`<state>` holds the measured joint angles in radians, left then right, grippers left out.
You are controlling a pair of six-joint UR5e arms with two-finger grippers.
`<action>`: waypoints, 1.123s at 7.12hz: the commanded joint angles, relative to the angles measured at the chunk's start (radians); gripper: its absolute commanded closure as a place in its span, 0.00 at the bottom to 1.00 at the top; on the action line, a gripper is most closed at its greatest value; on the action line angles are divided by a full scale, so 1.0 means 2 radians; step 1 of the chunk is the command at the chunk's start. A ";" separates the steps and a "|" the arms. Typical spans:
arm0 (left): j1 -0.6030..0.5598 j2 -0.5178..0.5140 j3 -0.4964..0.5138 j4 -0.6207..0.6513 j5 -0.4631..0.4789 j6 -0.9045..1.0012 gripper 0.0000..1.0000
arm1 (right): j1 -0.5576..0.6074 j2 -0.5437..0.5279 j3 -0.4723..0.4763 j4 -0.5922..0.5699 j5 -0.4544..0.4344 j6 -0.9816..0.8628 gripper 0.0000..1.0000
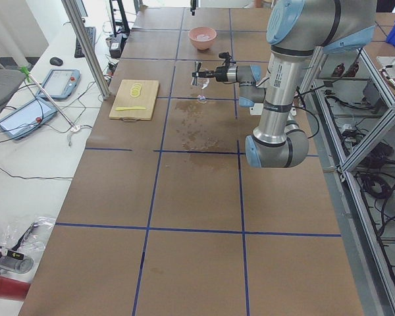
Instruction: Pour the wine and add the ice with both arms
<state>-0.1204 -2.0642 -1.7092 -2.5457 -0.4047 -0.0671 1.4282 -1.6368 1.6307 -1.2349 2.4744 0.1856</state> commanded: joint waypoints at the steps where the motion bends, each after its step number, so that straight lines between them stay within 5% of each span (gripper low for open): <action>1: 0.000 -0.003 0.009 0.003 0.000 0.052 1.00 | 0.000 0.000 0.000 0.000 0.000 0.000 0.00; 8: -0.001 -0.023 0.009 0.055 0.002 0.165 1.00 | 0.000 0.009 0.000 0.000 -0.002 0.003 0.00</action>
<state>-0.1207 -2.1085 -1.6910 -2.4373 -0.4017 0.2198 1.4282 -1.6208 1.6309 -1.2349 2.4714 0.1906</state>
